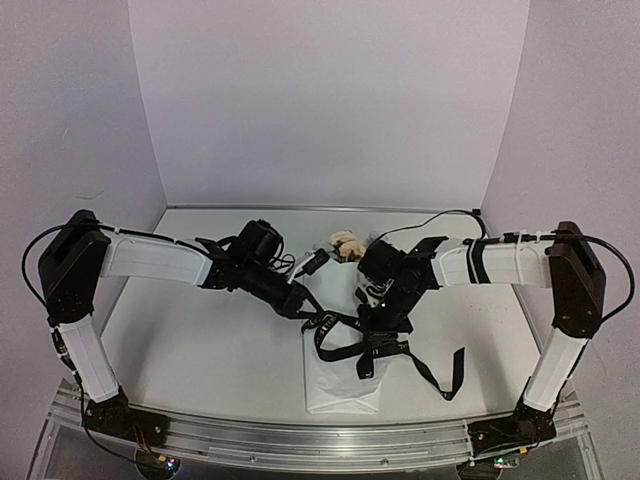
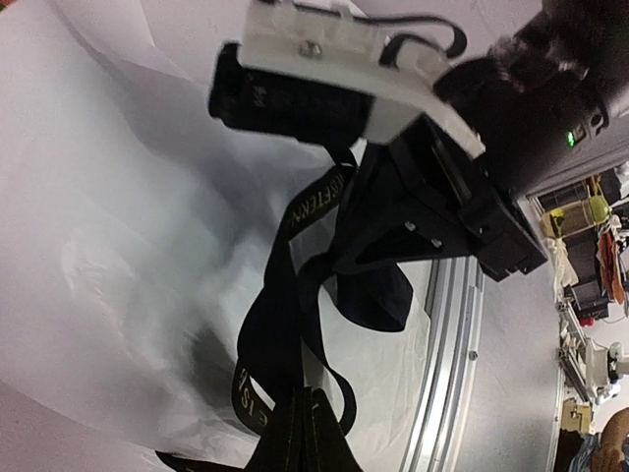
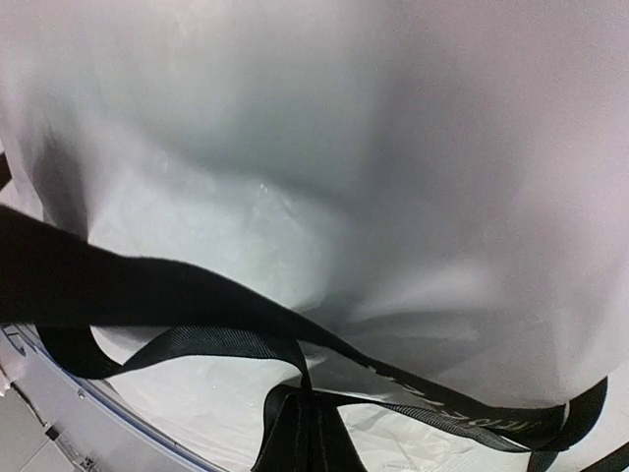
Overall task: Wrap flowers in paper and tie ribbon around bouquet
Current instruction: Cross the ribbon over the folded bouquet.
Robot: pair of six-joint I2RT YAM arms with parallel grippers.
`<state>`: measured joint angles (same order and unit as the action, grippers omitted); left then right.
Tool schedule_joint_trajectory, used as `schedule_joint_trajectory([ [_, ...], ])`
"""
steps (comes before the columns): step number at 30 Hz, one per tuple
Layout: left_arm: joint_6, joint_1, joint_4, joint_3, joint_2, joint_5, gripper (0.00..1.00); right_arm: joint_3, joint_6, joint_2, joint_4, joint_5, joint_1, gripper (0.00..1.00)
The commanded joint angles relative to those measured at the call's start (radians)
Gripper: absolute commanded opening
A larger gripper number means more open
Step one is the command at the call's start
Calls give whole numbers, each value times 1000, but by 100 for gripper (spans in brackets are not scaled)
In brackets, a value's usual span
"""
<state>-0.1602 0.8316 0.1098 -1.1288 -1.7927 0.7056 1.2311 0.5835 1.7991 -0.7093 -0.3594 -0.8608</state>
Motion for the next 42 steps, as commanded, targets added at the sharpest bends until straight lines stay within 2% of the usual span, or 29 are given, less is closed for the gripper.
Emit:
schedule_joint_trajectory([
  [1,30,31,35,24,52,19,3,61,-5,23,-46,90,-15,0],
  [11,52,58,94,2,-17,34,4,79,-4,26,-43,115,-40,0],
  [13,49,58,96,-7,-34,18,3,76,-19,11,-45,112,-47,6],
  [17,42,58,94,-18,-56,-1,2,59,-68,-41,-58,105,-50,28],
  [22,40,58,93,-24,-62,0,2,57,-147,-93,-86,75,-52,40],
  [29,44,55,105,-39,-59,-3,2,65,-255,-132,-96,-1,-115,45],
  [33,58,51,117,-40,-54,19,2,89,-285,-103,-96,-7,-159,45],
  [42,110,2,171,-31,-46,159,4,-21,-218,-103,107,54,-168,45],
])
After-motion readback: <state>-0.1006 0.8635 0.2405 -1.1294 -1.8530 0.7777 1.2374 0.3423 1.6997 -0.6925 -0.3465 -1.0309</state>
